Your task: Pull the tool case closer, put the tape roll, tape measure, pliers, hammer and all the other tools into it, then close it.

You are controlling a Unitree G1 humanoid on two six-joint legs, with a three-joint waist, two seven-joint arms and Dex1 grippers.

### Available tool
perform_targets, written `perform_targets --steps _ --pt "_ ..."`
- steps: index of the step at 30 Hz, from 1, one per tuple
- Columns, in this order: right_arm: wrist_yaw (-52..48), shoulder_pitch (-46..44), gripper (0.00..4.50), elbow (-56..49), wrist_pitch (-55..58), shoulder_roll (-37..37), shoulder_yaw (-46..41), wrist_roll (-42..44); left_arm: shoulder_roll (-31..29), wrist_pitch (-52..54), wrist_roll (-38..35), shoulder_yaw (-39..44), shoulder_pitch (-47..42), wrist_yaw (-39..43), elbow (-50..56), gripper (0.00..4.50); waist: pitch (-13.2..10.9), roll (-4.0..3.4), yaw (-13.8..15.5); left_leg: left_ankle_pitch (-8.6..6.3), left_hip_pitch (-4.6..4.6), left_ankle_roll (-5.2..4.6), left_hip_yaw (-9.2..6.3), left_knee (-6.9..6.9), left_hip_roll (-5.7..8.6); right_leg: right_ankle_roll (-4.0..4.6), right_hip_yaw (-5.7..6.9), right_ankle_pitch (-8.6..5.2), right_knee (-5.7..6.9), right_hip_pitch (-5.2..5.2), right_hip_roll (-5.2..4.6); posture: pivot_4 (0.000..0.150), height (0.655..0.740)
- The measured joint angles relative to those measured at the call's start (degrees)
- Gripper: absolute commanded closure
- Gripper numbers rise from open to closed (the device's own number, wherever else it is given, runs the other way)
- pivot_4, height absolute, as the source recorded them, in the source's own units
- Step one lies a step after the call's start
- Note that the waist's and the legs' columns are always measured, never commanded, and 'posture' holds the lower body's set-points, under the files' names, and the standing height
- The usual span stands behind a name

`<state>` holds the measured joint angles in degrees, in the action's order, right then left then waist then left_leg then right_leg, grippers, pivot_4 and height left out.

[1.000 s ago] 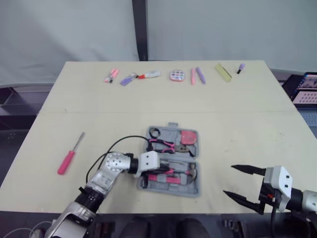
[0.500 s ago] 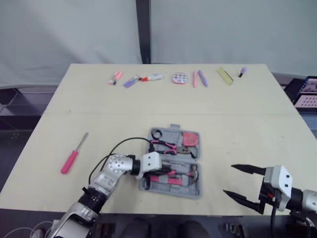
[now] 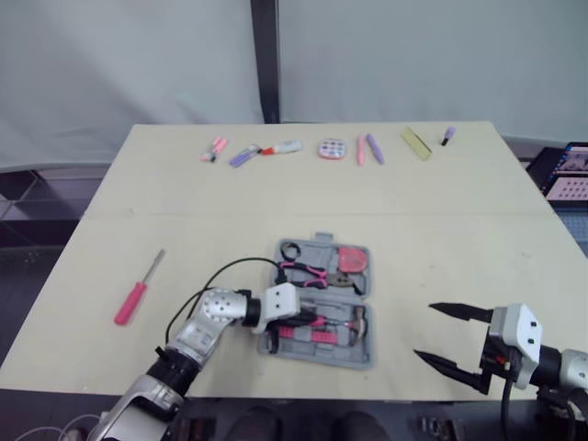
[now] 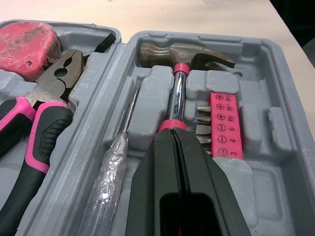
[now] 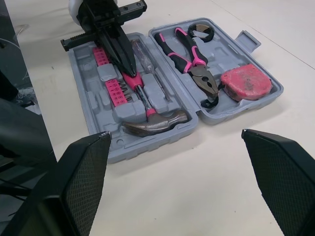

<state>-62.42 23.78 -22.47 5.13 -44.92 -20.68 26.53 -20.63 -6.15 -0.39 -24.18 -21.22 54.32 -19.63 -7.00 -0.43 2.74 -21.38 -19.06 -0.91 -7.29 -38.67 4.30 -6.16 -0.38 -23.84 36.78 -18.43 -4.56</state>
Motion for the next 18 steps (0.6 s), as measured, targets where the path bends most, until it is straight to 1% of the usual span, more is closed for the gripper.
perform_targets --steps 4,7,9,12,13,15,17,18 --pt "0.05 -0.96 0.0 0.0 0.08 0.02 0.15 -0.09 -0.09 2.05 -1.94 1.86 1.23 0.31 1.14 4.49 -0.03 0.02 -0.13 0.0 -0.03 0.0 0.0 0.04 -0.03 0.0 0.0 0.0 -0.01 -0.05 0.01 0.15 0.74" --pt "0.07 -1.42 0.0 0.04 0.07 0.04 0.46 -0.16 -0.85 4.99 -3.84 3.73 2.36 0.56 3.91 4.49 -0.11 -0.06 -0.84 0.02 -0.05 0.03 0.01 0.17 -0.12 0.0 0.01 -0.01 -0.07 -0.1 0.07 0.15 0.74" --pt "0.1 -2.52 0.0 0.16 0.04 0.16 1.01 -0.28 -2.38 8.76 -5.96 5.99 3.93 0.82 7.47 4.49 -0.46 0.07 -1.47 0.09 -0.09 0.16 0.04 0.36 -0.17 0.0 0.0 -0.01 -0.15 -0.17 0.11 0.15 0.74" --pt "0.14 -5.03 0.0 1.52 -0.13 0.88 3.03 -0.78 -5.19 12.0 -11.5 12.71 6.15 0.89 13.43 4.49 -1.24 0.26 -1.77 0.13 -0.17 0.22 0.04 0.41 -0.25 0.01 0.03 -0.01 -0.12 -0.32 0.15 0.15 0.74" --pt "0.18 -5.76 0.0 2.11 -0.16 1.15 3.56 -0.87 -5.92 12.64 -13.31 15.06 6.12 0.93 15.09 4.24 -1.35 0.21 -1.63 0.14 -0.23 0.23 0.04 0.4 -0.23 0.01 0.04 -0.01 -0.11 -0.38 0.12 0.15 0.74" --pt "0.24 -7.31 0.0 2.96 -0.36 1.72 4.93 -1.3 -9.34 13.58 -15.44 18.99 6.74 1.47 17.85 3.58 -1.45 0.12 -1.46 0.13 -0.23 0.23 0.05 0.46 -0.21 0.01 0.04 -0.01 -0.07 -0.45 0.09 0.15 0.74" --pt "0.25 -7.55 0.0 3.93 -1.19 2.36 5.49 -1.8 -12.06 13.45 -15.84 23.07 9.2 0.95 18.99 2.64 -1.49 0.04 -1.43 0.13 -0.23 0.23 0.05 0.53 -0.17 0.01 0.05 -0.01 -0.07 -0.47 0.06 0.15 0.74" --pt "0.25 -7.59 0.0 4.38 -1.37 2.61 5.75 -2.0 -12.32 13.31 -16.03 24.4 10.38 0.48 19.03 2.06 -1.5 0.03 -1.4 0.13 -0.23 0.22 0.05 0.53 -0.16 0.01 0.05 -0.01 -0.06 -0.48 0.05 0.15 0.74"
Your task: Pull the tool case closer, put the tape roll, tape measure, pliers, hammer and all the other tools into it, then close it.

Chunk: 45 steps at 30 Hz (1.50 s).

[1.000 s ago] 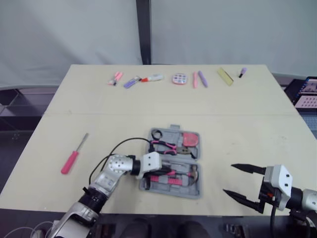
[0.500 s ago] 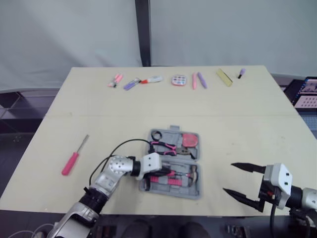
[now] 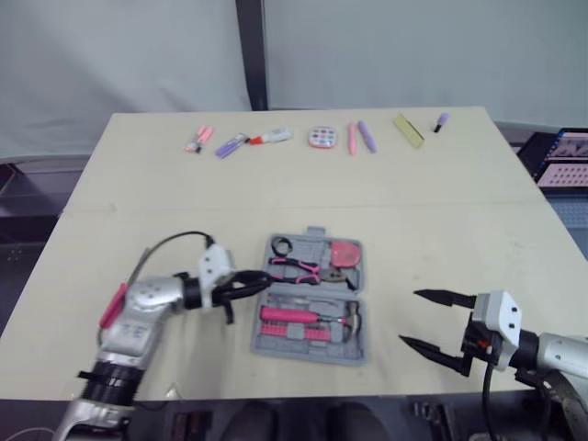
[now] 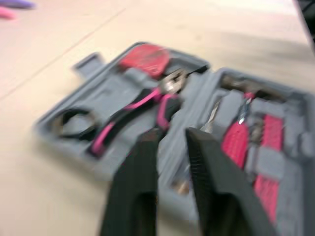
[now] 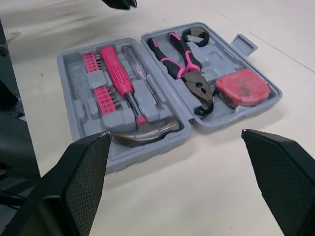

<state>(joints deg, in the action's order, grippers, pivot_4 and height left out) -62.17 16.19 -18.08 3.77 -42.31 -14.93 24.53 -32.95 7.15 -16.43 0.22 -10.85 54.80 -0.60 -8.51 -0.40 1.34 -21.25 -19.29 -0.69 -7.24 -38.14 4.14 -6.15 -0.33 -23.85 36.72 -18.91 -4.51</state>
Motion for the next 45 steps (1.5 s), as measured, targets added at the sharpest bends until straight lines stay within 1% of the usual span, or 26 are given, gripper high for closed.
perform_targets --steps 2,4,5,8,12,15,21,29,33,36,38,41,43,45 --pt "0.0 -0.11 0.0 0.68 -0.2 0.47 1.17 -0.54 -0.56 -0.47 -0.32 2.8 3.69 -0.88 0.11 1.14 -0.13 0.03 0.06 0.0 -0.02 -0.01 0.0 -0.02 0.04 0.0 -0.01 0.0 0.02 -0.02 -0.05 0.15 0.74" --pt "0.03 -0.37 0.0 0.85 -0.68 1.16 1.53 -0.62 -1.03 -1.06 -0.95 5.49 7.65 -1.51 0.39 0.09 -0.23 0.1 0.02 0.0 -0.03 0.0 0.01 -0.05 0.03 0.0 -0.01 0.0 0.0 -0.02 -0.04 0.15 0.74" --pt "0.08 -0.5 0.0 1.0 -1.03 1.34 1.62 -0.63 -1.19 -1.54 -1.27 6.8 9.42 -1.73 0.65 0.03 -0.26 0.12 0.02 0.0 -0.03 0.01 0.01 -0.07 0.03 0.0 -0.02 0.0 0.0 -0.02 -0.04 0.15 0.74" --pt "0.22 -0.53 0.0 1.68 -1.48 1.69 2.11 -0.67 -1.46 -2.31 -2.4 10.73 15.79 -2.42 3.92 0.03 -0.32 0.14 0.01 0.03 -0.02 0.06 0.01 -0.04 -0.01 0.0 -0.02 0.0 -0.09 0.02 -0.04 0.15 0.74" --pt "0.19 1.38 0.0 1.9 -2.43 1.97 2.2 -0.65 -1.37 -2.29 -4.36 14.46 26.91 -2.64 9.84 0.03 -0.41 0.1 0.0 0.03 -0.03 0.05 0.02 0.07 -0.03 0.0 -0.03 0.0 -0.25 0.04 -0.04 0.15 0.74" --pt "0.14 1.61 0.0 2.49 -2.75 1.99 2.2 -0.64 -1.32 -3.44 -4.52 14.9 30.93 -2.67 11.55 0.03 -0.58 0.04 0.2 0.06 0.02 0.1 -0.02 0.03 -0.03 0.0 0.01 0.0 -0.39 0.21 -0.04 0.15 0.74" --pt "-0.49 0.84 0.0 3.16 -3.48 1.98 2.21 -0.61 -1.31 -5.08 -4.42 15.05 31.56 -3.69 11.56 0.03 -0.73 -0.16 0.02 0.05 0.03 0.09 -0.03 0.15 -0.05 0.0 0.04 0.0 -0.55 0.24 -0.02 0.15 0.74" --pt "-0.73 0.55 0.0 3.98 -3.65 1.98 2.8 -0.61 -1.31 -6.01 -4.41 14.97 31.64 -4.11 11.57 0.03 -0.75 -0.18 -0.09 0.06 0.03 0.1 0.0 0.13 -0.07 -0.01 0.05 0.01 -0.57 0.25 -0.01 0.15 0.74" --pt "-0.73 0.16 0.0 3.98 -3.57 1.98 3.21 -0.54 -1.09 -4.82 -4.34 14.45 31.35 -5.61 12.58 0.03 -0.76 -0.19 -0.06 0.05 0.02 0.1 -0.01 0.14 -0.07 -0.01 0.04 0.01 -0.58 0.25 -0.01 0.15 0.74" --pt "-0.76 -0.18 0.0 3.98 -3.44 1.92 3.21 -0.41 -0.74 -1.61 -4.05 14.09 30.83 -8.45 15.72 0.03 -0.77 -0.16 0.01 0.06 0.02 0.1 -0.01 0.13 -0.07 -0.01 0.04 0.01 -0.59 0.26 -0.01 0.15 0.74" --pt "-1.63 -0.34 0.0 3.34 -3.42 1.29 3.21 0.57 1.18 3.2 -5.44 14.69 30.59 -12.88 19.74 0.03 -0.8 -0.2 0.02 0.06 0.02 0.1 0.0 0.12 -0.06 -0.04 0.02 0.02 -0.58 0.27 -0.02 0.15 0.74" --pt "-3.39 -1.7 0.0 -2.36 -2.34 0.18 3.26 4.64 6.89 14.47 -9.78 17.9 31.43 -24.59 29.01 0.03 -0.86 -0.16 -0.15 0.05 0.01 0.1 0.02 0.12 -0.13 -0.04 0.01 0.02 -0.6 0.27 0.05 0.15 0.74" --pt "-4.14 -2.17 0.0 -5.47 -2.27 -0.03 3.33 6.5 7.99 19.34 -11.29 19.04 32.61 -29.08 33.58 0.03 -0.91 0.01 -0.13 0.05 0.02 0.12 0.02 0.14 -0.29 -0.04 0.04 0.02 -0.69 0.29 0.19 0.15 0.74" --pt "-4.46 -2.39 0.0 -6.28 -2.19 0.0 3.81 6.94 7.99 23.16 -11.42 19.52 33.86 -31.8 35.35 0.03 -0.95 0.06 0.05 0.05 0.02 0.13 0.03 0.13 -0.29 -0.04 0.04 0.02 -0.7 0.29 0.2 0.15 0.74"
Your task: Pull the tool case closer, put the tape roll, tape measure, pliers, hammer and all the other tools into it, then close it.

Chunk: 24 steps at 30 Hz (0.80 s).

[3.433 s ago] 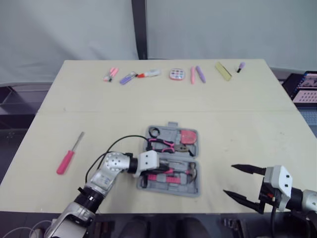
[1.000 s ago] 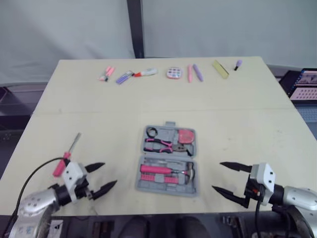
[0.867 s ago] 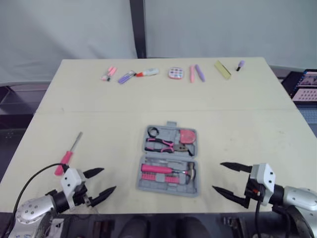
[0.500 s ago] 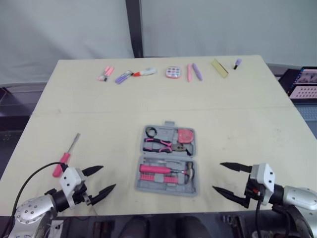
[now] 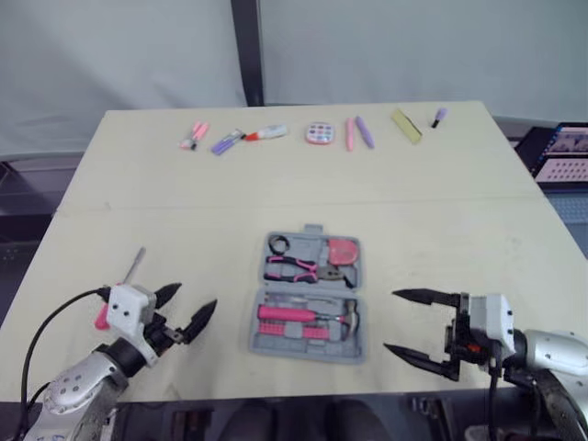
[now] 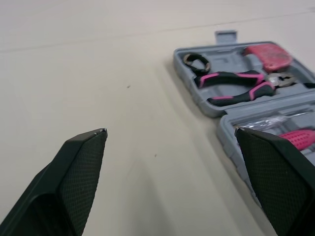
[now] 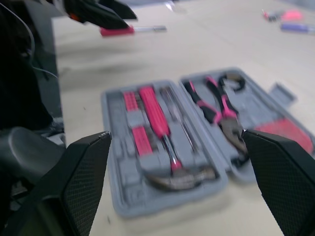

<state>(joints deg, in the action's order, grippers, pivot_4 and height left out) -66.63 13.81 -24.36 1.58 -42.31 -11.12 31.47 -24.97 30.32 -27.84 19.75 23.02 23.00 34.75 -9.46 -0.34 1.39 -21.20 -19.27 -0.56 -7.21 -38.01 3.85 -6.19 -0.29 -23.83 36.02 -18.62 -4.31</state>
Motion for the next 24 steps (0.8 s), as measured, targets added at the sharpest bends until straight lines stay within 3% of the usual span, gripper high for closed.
perform_targets --steps 8,14,20,24 --pt "-0.05 -2.51 0.0 1.61 0.94 -0.07 1.76 0.0 -0.64 8.8 0.73 1.68 0.15 -6.19 2.51 0.03 -0.05 0.07 0.19 0.0 0.0 0.0 -0.02 -0.03 0.04 0.0 0.0 0.0 -0.04 0.03 -0.06 0.15 0.74" --pt "-0.15 -3.22 0.0 4.28 0.99 -0.73 1.74 -0.71 -3.1 17.35 0.93 8.93 -6.38 -12.35 2.63 0.03 -0.08 0.07 0.1 0.02 0.0 0.05 -0.02 -0.01 0.03 0.0 0.01 0.0 -0.01 0.0 -0.03 0.15 0.74" --pt "-0.07 -4.59 0.0 5.65 1.0 -0.76 1.77 -1.33 -16.17 16.3 3.42 9.48 -8.13 -3.48 -13.4 0.03 -0.13 0.01 -0.22 0.04 0.01 0.1 -0.01 0.07 0.02 0.02 0.01 -0.01 0.01 -0.07 -0.01 0.15 0.74" --pt "0.46 -3.88 0.0 5.97 1.02 -0.75 1.75 -1.87 -19.74 12.37 5.61 8.81 -9.26 1.86 -23.75 0.03 -0.17 -0.04 -0.06 0.03 -0.02 0.08 -0.03 0.1 0.1 0.02 0.01 -0.01 0.0 -0.1 -0.14 0.15 0.74"
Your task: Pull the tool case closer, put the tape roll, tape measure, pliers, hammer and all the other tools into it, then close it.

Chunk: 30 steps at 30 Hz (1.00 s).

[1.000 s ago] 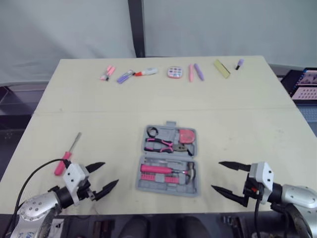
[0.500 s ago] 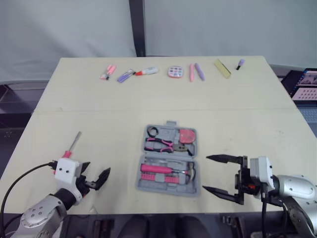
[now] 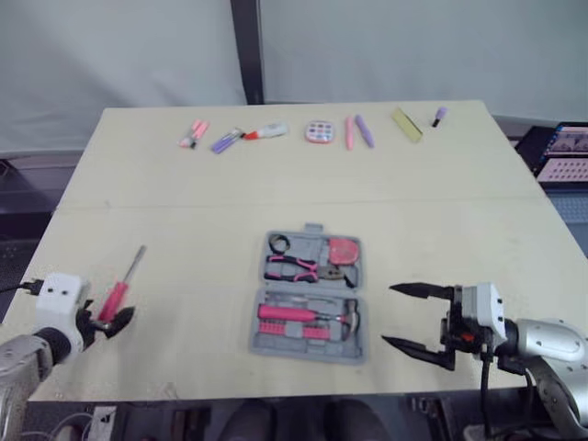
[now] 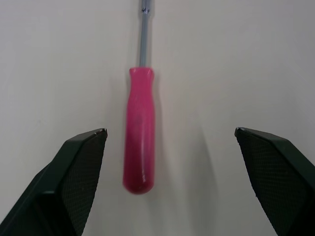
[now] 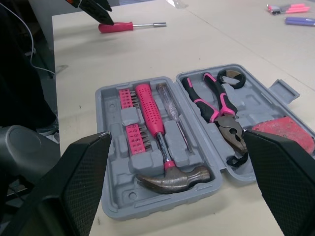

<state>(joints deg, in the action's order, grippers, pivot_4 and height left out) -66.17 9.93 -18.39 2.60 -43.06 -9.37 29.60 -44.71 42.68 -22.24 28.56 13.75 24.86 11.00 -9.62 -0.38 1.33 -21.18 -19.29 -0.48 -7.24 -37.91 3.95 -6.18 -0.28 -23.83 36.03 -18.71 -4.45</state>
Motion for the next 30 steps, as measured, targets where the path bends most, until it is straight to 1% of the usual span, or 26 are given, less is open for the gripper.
perform_targets --steps 5,9,14,15,18,27,29,30 --pt "0.88 1.04 0.0 -0.63 0.0 0.06 -0.07 -0.2 -1.78 -4.22 2.59 -2.31 -4.54 3.21 -9.53 0.03 -0.02 0.04 0.2 0.01 -0.01 0.0 -0.04 -0.05 0.02 0.0 0.03 0.0 0.06 0.0 -0.02 0.15 0.74" --pt "1.46 1.83 0.0 -1.32 0.01 0.14 -0.14 -0.23 -2.23 -5.98 4.2 -5.51 -9.46 4.96 -14.54 0.03 -0.03 0.05 0.03 0.01 0.0 0.01 -0.04 -0.06 0.02 0.0 0.03 0.0 0.2 -0.04 -0.01 0.15 0.74" --pt "2.19 2.39 0.0 -1.86 0.08 0.14 -0.33 -0.24 -2.4 -6.45 5.83 -9.15 -14.94 6.09 -19.94 0.03 -0.03 0.05 -0.24 0.01 -0.04 0.01 0.11 -0.05 0.02 0.0 0.01 0.0 0.57 -0.33 -0.03 0.15 0.74" --pt "2.36 2.43 0.0 -1.96 0.14 0.14 -0.38 -0.24 -2.4 -6.44 6.44 -10.02 -16.03 6.14 -21.36 0.03 -0.02 0.07 -0.28 0.01 -0.1 0.01 0.19 -0.08 0.03 0.0 0.01 0.0 0.81 -0.54 -0.05 0.15 0.74" --pt "2.79 2.92 0.0 -2.18 0.25 0.13 -0.65 -0.23 -2.39 -6.45 7.01 -10.86 -17.99 6.46 -23.46 0.03 -0.01 0.08 -0.26 0.02 -0.19 0.03 0.21 -0.13 0.04 0.0 0.01 0.0 1.0 -0.73 -0.07 0.15 0.74" --pt "3.48 3.6 0.0 -3.66 1.15 0.11 -1.36 -0.23 -2.14 -6.92 8.01 -13.25 -20.89 6.61 -25.44 0.03 0.1 -0.09 0.18 0.05 -0.18 0.06 0.18 -0.17 0.1 0.0 -0.02 0.0 1.05 -0.72 -0.11 0.15 0.74" --pt "3.56 4.04 0.0 -3.74 1.23 0.11 -1.82 -0.23 -2.14 -6.57 8.1 -13.34 -20.96 6.67 -25.42 0.53 0.12 -0.13 0.19 0.05 -0.18 0.05 0.18 -0.17 0.1 0.0 -0.02 0.0 1.05 -0.72 -0.11 0.15 0.74" --pt "3.66 4.23 0.0 -3.75 1.25 0.11 -2.16 -0.23 -2.09 -6.3 8.07 -13.57 -20.95 7.12 -25.19 1.0 0.13 -0.15 0.15 0.05 -0.18 0.05 0.18 -0.17 0.1 0.0 -0.02 0.0 1.06 -0.71 -0.11 0.15 0.74"
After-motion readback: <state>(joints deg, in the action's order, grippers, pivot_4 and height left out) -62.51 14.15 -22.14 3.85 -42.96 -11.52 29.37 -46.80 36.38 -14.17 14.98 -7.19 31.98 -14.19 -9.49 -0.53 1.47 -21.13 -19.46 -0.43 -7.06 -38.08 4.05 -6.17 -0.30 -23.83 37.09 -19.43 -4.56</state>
